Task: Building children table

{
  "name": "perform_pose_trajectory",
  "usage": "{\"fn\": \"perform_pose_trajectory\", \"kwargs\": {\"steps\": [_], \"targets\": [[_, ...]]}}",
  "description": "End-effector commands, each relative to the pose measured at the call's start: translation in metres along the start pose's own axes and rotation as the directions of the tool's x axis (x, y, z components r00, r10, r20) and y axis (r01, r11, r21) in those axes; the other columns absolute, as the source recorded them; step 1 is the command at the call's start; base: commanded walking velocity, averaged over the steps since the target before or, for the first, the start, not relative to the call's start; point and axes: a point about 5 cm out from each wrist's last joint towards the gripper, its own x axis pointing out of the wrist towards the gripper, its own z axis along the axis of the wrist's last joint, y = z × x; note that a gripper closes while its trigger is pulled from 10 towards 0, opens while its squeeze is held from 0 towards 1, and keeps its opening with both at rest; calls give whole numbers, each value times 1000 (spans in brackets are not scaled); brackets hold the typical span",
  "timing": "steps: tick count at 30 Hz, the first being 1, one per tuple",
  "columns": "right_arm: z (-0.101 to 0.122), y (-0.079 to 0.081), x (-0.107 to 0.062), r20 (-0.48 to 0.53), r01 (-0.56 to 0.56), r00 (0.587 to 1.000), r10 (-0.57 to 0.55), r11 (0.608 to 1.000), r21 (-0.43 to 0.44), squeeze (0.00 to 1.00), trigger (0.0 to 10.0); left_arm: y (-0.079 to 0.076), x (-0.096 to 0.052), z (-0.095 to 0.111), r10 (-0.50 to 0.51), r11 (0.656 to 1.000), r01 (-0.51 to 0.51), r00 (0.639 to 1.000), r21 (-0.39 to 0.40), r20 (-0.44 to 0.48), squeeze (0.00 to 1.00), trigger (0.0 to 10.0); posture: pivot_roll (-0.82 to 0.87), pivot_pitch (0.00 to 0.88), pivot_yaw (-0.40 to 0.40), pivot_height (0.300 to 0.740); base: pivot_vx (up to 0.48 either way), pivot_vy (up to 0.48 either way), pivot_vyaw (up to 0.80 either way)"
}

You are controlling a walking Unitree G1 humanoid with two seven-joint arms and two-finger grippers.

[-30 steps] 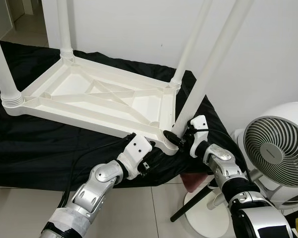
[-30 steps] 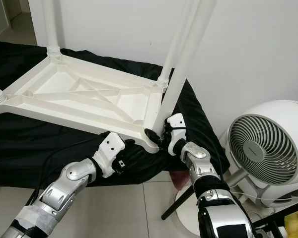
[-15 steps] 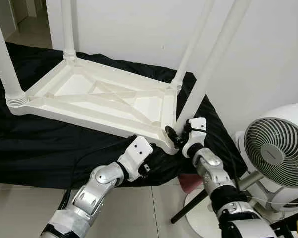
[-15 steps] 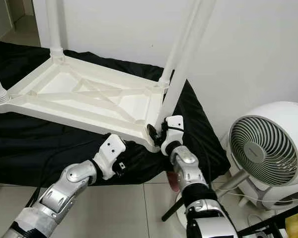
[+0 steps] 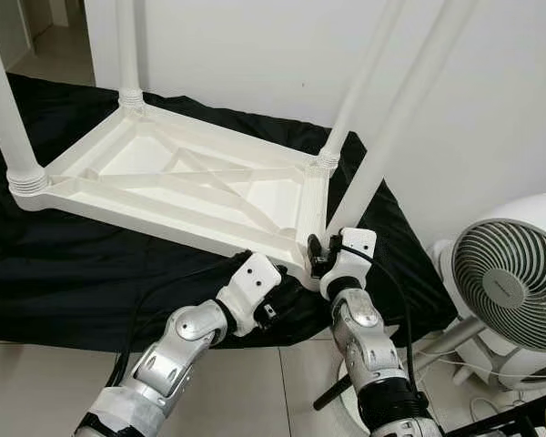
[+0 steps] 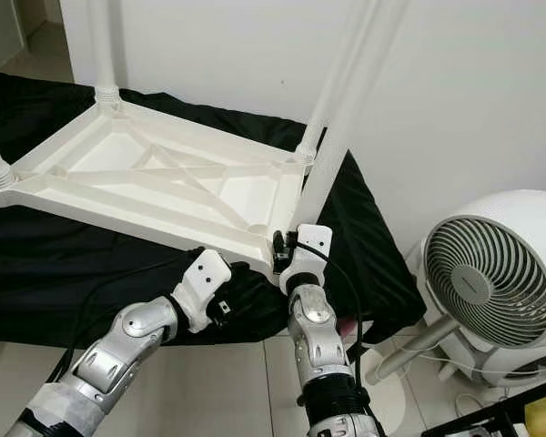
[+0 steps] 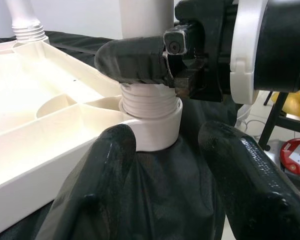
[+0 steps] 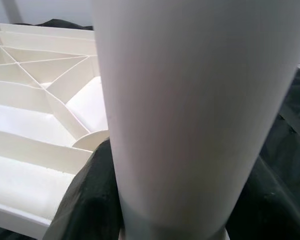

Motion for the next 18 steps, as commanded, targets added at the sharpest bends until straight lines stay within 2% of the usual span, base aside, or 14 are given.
{"fn": "perform_pose_trajectory", "kwargs": {"steps": [1,3,8,9,10,11,13,14,16,17,18], "targets": [[-13,-12,-6,-63,-12,998,12,1000,8,1000,10000,-9,4,2,-125,992,125,992,2,1,0,10000,103,0,-184,740,0,0,0],[-8,-12,-6,-46,-57,997,57,998,3,1000,10000,-8,4,2,-120,993,120,993,4,1,0,10000,105,0,-185,740,0,0,0],[-4,-20,-4,-77,-149,986,149,989,3,1000,10000,-5,2,1,-110,994,110,994,8,-3,0,10000,114,0,-190,740,0,0,0],[-2,-23,-4,-78,-183,980,182,983,-3,867,10000,-5,1,1,-107,994,107,994,9,-4,0,10000,114,0,-190,740,0,0,0],[-2,-24,-4,-78,-204,976,203,979,-6,867,10000,-5,1,0,-105,994,105,994,9,-5,0,10000,114,0,-190,740,0,0,0],[-1,-27,-3,-85,-246,966,243,969,-23,0,10000,-5,0,0,-103,995,103,995,9,-7,0,10000,115,0,-193,740,0,0,0],[0,-32,-2,-94,-320,945,314,946,-56,0,10000,-6,0,-1,-101,995,101,995,7,-7,0,10000,116,0,-194,740,0,0,0],[0,-32,-2,-94,-320,945,314,946,-56,0,10000,-6,0,-1,-101,995,101,995,7,-7,0,10000,116,0,-194,740,0,0,0],[5,-38,0,-81,-383,923,376,917,-111,0,10000,-6,0,0,-99,995,99,995,5,-7,0,10000,116,0,-194,740,0,0,0],[5,-38,0,-81,-383,923,376,917,-111,0,10000,-6,0,0,-99,995,99,995,5,-7,0,10000,116,0,-194,740,0,0,0],[6,-38,1,-87,-423,906,415,899,-115,0,10000,-6,0,0,-98,995,98,995,5,-6,0,10000,118,0,-193,740,0,0,0]]}}
